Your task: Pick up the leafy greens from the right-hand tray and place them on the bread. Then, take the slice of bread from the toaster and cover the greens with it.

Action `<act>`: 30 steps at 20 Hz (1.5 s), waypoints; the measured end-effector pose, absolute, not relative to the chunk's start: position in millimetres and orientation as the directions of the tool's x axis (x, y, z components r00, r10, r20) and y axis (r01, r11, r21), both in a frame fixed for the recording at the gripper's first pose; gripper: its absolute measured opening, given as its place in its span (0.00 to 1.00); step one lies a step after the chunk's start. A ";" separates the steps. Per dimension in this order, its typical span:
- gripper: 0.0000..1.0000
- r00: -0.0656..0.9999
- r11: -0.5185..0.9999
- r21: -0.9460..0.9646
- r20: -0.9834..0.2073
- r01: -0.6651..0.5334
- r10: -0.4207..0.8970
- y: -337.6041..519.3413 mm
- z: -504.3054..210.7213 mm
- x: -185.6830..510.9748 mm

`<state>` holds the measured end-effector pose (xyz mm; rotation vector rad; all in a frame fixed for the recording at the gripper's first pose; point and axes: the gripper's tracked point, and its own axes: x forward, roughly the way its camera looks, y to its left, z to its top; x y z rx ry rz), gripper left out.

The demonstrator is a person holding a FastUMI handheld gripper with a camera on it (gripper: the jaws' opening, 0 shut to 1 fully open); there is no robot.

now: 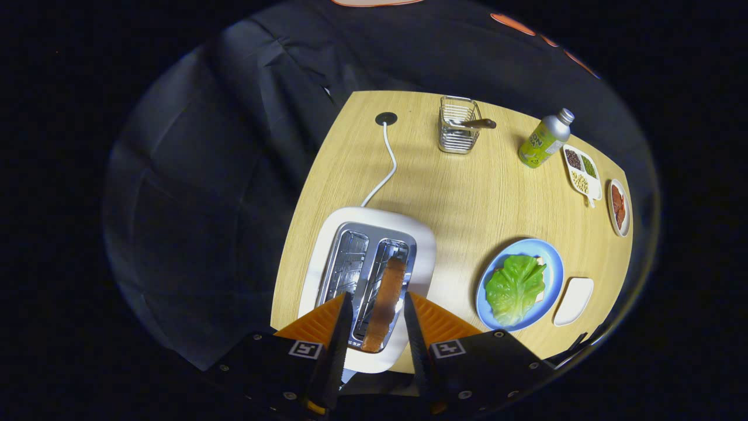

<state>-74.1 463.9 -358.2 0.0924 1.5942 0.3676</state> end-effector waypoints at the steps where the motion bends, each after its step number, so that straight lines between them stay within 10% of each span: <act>1: 0.50 -0.071 0.945 0.287 -0.958 -0.154 0.279 464.7 -361.5 -75.5; 8: 0.17 -0.064 0.936 0.329 -0.944 -0.122 0.324 462.5 -362.4 -75.9; 30: 0.15 0.076 0.785 0.612 -0.791 0.095 0.607 346.0 -320.8 -50.1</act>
